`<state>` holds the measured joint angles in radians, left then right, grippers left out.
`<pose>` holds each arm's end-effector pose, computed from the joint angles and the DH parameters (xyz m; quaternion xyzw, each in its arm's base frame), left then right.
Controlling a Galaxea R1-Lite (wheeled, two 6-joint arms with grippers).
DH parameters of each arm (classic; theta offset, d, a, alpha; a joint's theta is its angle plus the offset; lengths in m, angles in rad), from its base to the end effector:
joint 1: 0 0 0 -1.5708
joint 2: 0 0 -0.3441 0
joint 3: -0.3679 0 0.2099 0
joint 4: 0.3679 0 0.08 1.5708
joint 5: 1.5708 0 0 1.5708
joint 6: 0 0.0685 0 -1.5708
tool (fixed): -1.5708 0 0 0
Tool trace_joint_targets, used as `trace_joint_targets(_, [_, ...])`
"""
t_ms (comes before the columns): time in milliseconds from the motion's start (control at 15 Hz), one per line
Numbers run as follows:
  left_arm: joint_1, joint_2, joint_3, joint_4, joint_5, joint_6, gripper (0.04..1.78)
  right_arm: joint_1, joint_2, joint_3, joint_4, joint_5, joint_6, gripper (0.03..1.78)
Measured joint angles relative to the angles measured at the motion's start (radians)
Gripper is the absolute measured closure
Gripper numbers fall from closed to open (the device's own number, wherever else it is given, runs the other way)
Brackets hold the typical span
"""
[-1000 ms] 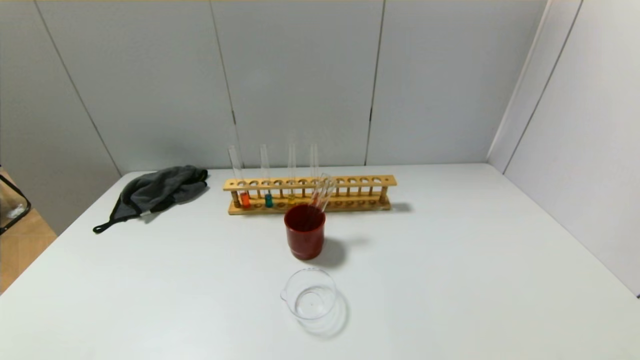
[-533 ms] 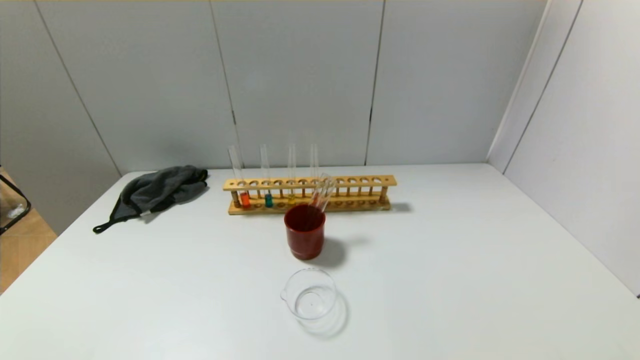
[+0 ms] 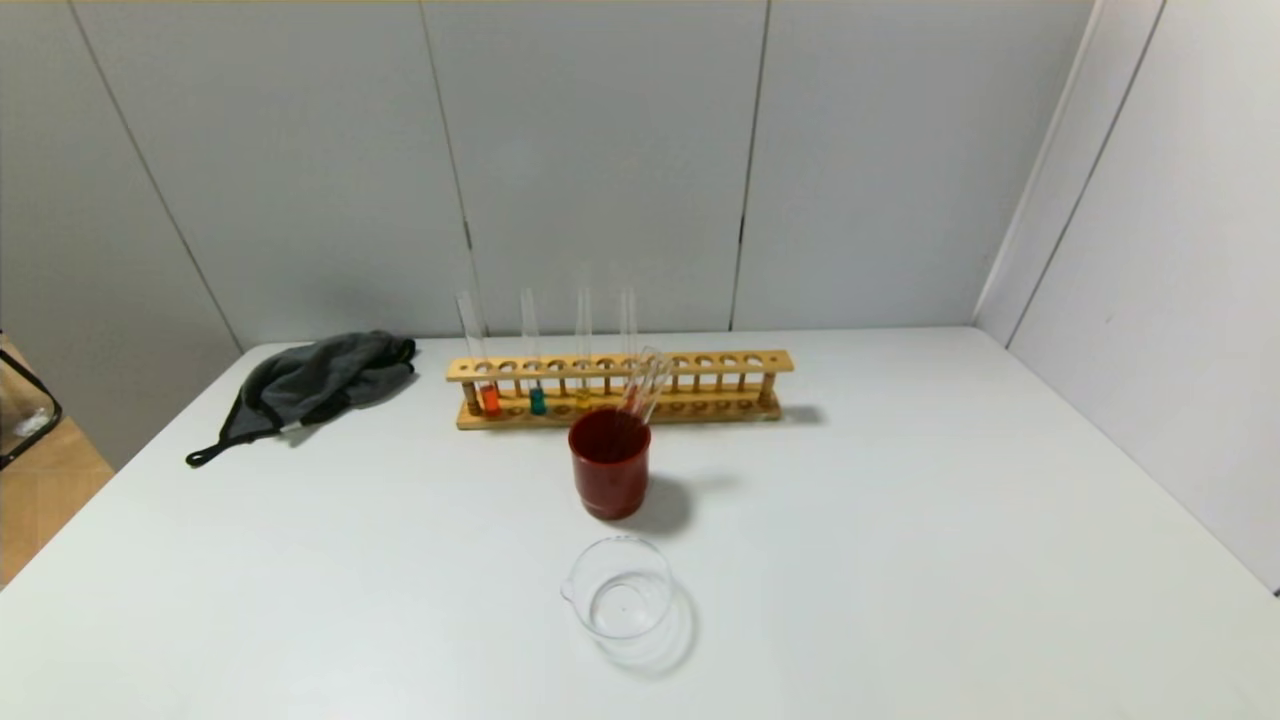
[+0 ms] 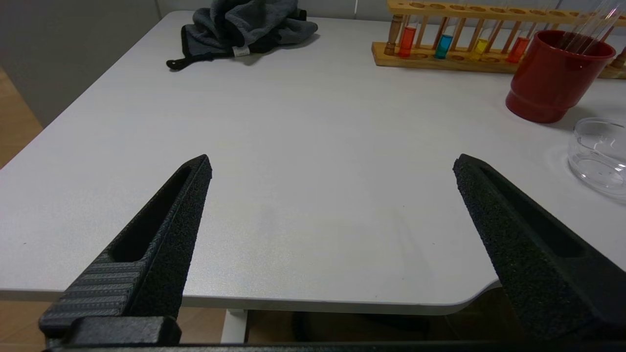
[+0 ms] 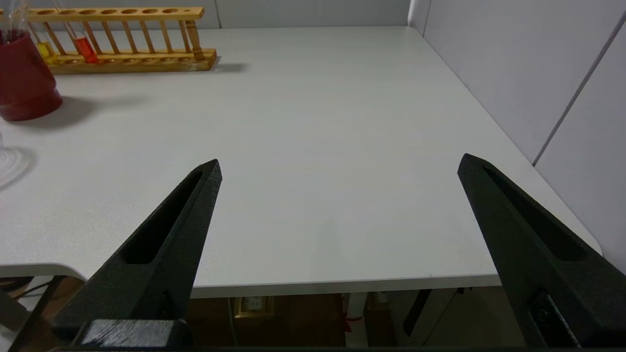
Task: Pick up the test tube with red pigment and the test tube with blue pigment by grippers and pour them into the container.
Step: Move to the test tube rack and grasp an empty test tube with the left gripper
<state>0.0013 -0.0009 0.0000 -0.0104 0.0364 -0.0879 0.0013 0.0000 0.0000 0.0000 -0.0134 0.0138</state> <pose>0.0001 0.0025 0.0770 -0.0440 -0.0065 0.0186 0.9988 0.0002 -0.0009 0.0755 0.0069 0.0000 -0.0060 1.0000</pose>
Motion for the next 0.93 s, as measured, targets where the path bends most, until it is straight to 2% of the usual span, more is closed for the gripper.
trace_joint_targets(933, [0.0, 0.0, 0.0, 0.001, 0.0, 0.003, 0.07, 0.0, 0.0, 0.0, 0.0, 0.0, 0.0, 0.11])
